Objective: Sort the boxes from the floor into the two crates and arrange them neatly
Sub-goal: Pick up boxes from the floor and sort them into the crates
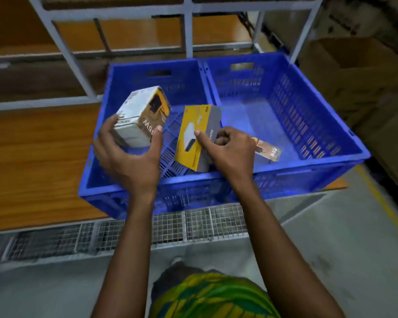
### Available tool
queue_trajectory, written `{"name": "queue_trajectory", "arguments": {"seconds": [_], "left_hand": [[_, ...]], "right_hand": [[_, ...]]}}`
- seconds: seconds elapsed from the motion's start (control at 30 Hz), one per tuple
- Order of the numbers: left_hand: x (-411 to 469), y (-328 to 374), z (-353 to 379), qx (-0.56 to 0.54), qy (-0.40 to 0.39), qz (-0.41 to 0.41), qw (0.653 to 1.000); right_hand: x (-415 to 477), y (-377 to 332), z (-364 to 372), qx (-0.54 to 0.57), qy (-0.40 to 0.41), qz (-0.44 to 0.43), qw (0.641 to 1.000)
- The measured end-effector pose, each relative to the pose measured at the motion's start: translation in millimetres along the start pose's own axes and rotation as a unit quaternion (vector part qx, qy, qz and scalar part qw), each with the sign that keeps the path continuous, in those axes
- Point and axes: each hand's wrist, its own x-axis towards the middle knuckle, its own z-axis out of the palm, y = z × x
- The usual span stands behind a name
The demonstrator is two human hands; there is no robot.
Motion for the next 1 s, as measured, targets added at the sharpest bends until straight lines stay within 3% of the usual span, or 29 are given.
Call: {"name": "queue_trajectory", "arguments": {"seconds": [0.2, 0.37, 0.5, 0.6, 0.77, 0.87, 1.0], "left_hand": [[10, -3, 15, -0.02, -0.031, -0.036, 0.999], [19, 8, 29, -0.084, -0.116, -0.056, 0.988], [20, 29, 46, -0.196, -0.278, -0.127, 0.932], [19, 38, 63, -0.224, -0.372, -0.191, 0.88], [15, 55, 81, -0.251, -0.512, -0.253, 0.782], [12, 59, 85, -0.243, -0.529, -0.263, 0.77], [-2, 67, 81, -0.266, -0.524, -0.298, 0.753]], "right_hand": [[20, -13, 6, -0.014, 0.002, -0.003, 1.0], [40, -21, -6, 0.156, -0.023, 0.072, 0.985], [42, -21, -19, 0.303, -0.1, 0.167, 0.933], [37, -12, -37, 0.347, -0.12, 0.196, 0.909], [33, 13, -67, 0.412, 0.021, 0.229, 0.882], [32, 28, -85, 0.425, 0.109, 0.239, 0.866], [32, 38, -103, 0.406, 0.159, 0.238, 0.868]]}}
